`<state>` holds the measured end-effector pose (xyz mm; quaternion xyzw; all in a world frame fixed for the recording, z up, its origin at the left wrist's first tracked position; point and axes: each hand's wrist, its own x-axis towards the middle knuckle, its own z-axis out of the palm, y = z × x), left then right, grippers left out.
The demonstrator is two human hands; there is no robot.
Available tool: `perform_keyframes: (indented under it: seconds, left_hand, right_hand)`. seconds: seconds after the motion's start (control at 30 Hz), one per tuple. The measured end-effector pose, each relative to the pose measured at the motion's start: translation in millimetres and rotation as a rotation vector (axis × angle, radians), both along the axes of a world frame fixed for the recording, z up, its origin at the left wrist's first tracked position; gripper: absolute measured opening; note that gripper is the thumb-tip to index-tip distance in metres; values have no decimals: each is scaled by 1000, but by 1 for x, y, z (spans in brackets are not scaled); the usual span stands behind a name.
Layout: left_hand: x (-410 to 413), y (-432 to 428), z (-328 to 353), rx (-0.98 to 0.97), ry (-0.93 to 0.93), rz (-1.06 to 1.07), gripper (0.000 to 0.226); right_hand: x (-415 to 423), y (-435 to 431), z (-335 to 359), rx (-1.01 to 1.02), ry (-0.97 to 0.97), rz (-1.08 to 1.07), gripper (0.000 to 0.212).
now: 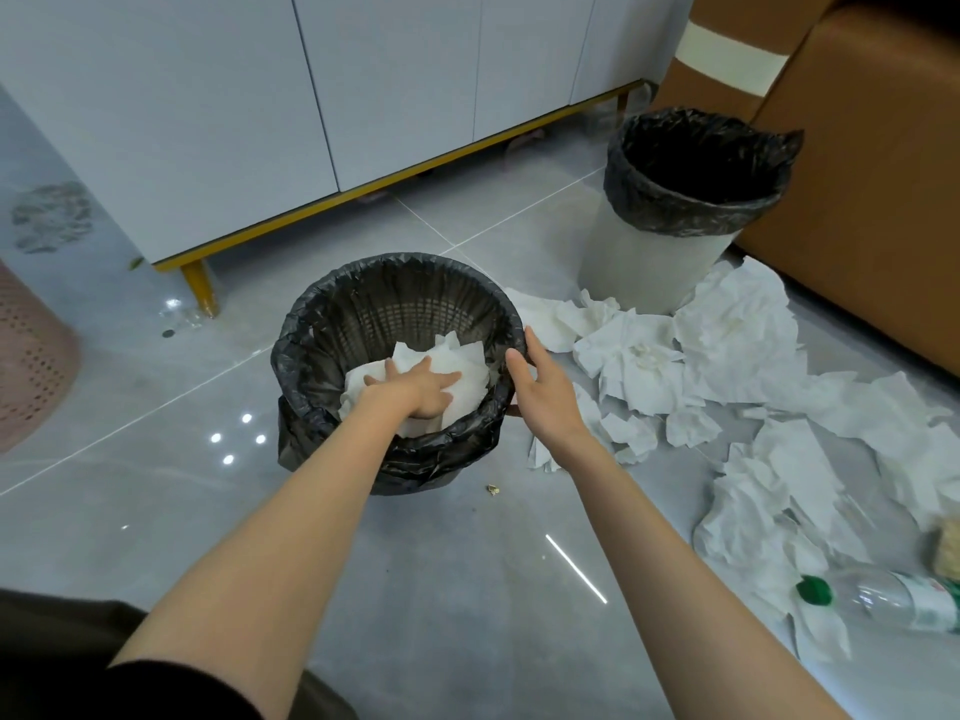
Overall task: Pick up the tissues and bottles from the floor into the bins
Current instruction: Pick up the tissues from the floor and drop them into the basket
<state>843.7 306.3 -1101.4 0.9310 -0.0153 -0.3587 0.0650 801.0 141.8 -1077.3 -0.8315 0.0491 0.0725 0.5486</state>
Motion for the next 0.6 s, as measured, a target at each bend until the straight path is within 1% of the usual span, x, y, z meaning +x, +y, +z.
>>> perform_keyframes:
  seconds: [0.07, 0.13, 0.2, 0.27, 0.33, 0.4, 0.5, 0.6]
  left_hand:
    - [-5, -7, 17, 5, -71, 2, 48]
    - [-11, -16, 34, -14, -180, 16, 47]
    - [-18, -28, 49, -131, -330, 87, 46]
    - [-26, -45, 65, -281, -553, 157, 44]
    - [-35, -63, 81, -401, -768, 165, 41]
    - [-45, -83, 93, -525, -893, 133, 40]
    - [-55, -110, 100, -675, -899, 111, 38]
    - [-66, -131, 90, -729, -825, 60, 36]
  right_hand:
    - [-5, -6, 1, 48, 32, -55, 55]
    - [-10, -17, 4, 85, 57, -118, 46]
    - [-17, -34, 4, 115, 74, -175, 39]
    - [-23, -51, 2, 124, 96, -227, 36]
    - [-29, -68, -1, 124, 132, -276, 35]
    - [-37, -86, -4, 117, 155, -323, 33]
    - [-48, -109, -16, 105, 187, -362, 33]
    - [-58, -128, -30, 94, 241, -407, 35]
